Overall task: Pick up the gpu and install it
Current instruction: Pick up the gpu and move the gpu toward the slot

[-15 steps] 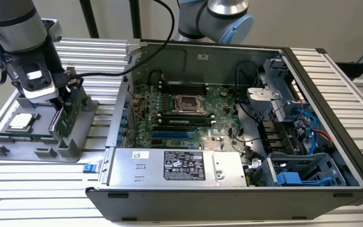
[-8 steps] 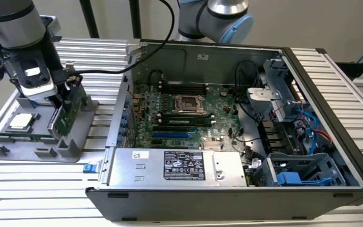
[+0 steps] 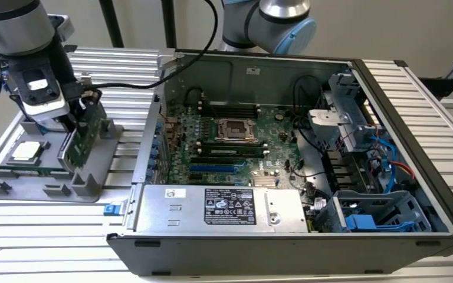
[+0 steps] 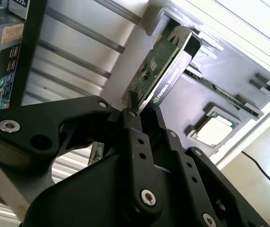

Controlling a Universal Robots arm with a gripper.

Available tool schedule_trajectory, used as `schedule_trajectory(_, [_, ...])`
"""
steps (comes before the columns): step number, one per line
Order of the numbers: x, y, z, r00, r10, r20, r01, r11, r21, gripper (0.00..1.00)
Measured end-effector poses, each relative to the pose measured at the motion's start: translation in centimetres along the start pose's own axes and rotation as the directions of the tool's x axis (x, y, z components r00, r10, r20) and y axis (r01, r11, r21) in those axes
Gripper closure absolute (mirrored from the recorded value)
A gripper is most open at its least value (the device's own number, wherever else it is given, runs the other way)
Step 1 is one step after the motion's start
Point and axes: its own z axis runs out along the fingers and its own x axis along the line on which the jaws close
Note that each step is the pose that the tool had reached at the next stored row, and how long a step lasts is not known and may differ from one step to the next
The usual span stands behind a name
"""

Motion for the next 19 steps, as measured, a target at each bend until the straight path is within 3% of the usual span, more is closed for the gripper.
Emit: schedule_trajectory(19, [-0.02,0.07,-1.59,1.0000,0.000,0.0000,0.000,1.0000,0.0000,1.00])
